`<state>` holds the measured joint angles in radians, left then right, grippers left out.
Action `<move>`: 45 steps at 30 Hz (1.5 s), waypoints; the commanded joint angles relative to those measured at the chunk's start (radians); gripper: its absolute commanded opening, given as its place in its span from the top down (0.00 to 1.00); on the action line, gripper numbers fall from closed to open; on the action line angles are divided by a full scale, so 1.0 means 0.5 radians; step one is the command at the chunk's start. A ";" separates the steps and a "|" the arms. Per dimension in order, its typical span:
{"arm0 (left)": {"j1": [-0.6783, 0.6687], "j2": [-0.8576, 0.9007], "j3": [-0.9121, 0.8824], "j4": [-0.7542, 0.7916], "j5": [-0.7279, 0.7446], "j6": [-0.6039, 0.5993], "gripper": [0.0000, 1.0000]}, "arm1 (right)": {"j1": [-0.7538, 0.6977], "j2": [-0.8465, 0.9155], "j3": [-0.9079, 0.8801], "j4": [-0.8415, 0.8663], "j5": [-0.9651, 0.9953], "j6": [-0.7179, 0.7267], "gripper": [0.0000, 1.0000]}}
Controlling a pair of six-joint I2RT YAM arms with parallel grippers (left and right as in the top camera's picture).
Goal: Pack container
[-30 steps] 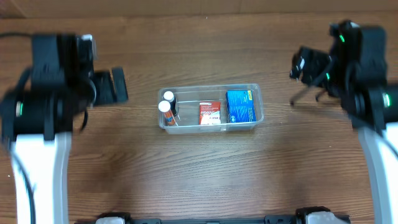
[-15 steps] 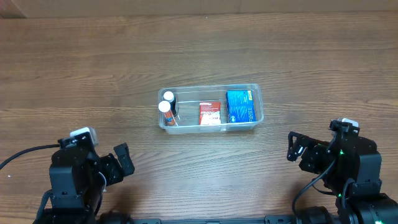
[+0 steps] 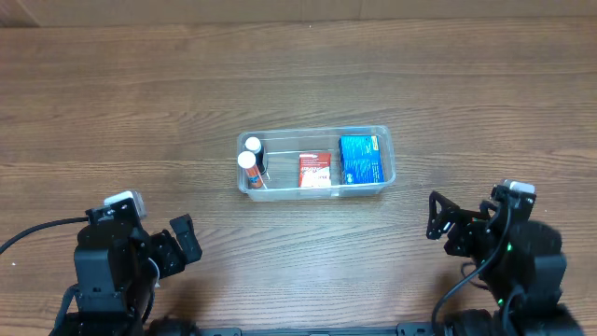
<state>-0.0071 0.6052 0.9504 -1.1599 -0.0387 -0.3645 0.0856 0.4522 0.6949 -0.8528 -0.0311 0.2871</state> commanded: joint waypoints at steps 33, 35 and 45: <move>-0.011 0.005 -0.012 0.000 -0.020 -0.020 0.00 | -0.005 -0.899 -1.373 1.559 -0.151 -0.629 0.00; -0.011 0.005 -0.012 0.000 -0.020 -0.020 0.00 | -0.005 -0.899 -1.373 1.559 -0.151 -0.629 0.00; -0.013 -0.392 -0.403 0.217 -0.176 0.057 0.00 | -0.005 -0.899 -1.373 1.559 -0.151 -0.629 0.00</move>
<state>-0.0071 0.5255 0.8780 -1.1236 -0.0757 -0.3634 0.0849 0.0128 0.0181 -0.0784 -0.1047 -0.0231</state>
